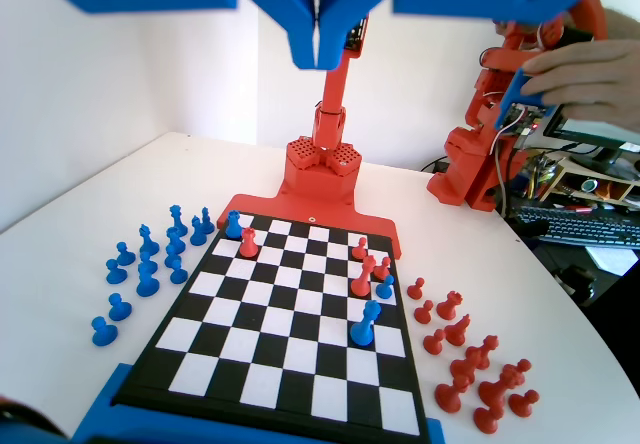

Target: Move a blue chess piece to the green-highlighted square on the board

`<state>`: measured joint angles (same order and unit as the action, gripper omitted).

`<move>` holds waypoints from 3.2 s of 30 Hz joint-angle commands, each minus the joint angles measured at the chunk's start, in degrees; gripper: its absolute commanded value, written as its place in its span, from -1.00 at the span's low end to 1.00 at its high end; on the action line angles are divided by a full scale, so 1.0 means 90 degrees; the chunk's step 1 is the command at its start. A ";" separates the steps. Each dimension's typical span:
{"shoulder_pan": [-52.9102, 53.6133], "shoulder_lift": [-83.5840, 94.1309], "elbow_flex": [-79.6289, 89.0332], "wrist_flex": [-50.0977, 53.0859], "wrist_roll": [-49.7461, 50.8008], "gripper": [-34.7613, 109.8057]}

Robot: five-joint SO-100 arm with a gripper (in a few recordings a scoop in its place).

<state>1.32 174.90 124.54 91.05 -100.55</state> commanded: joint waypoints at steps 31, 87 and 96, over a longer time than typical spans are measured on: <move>0.1621 -0.8193 -0.4141 -0.1582 0.2109 -0.51; 0.1484 -1.2861 -0.5293 -0.3262 0.3262 -0.35; 0.1572 -1.2949 -0.5264 -0.3330 0.3184 -0.35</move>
<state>14.77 56.34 78.22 61.26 -70.66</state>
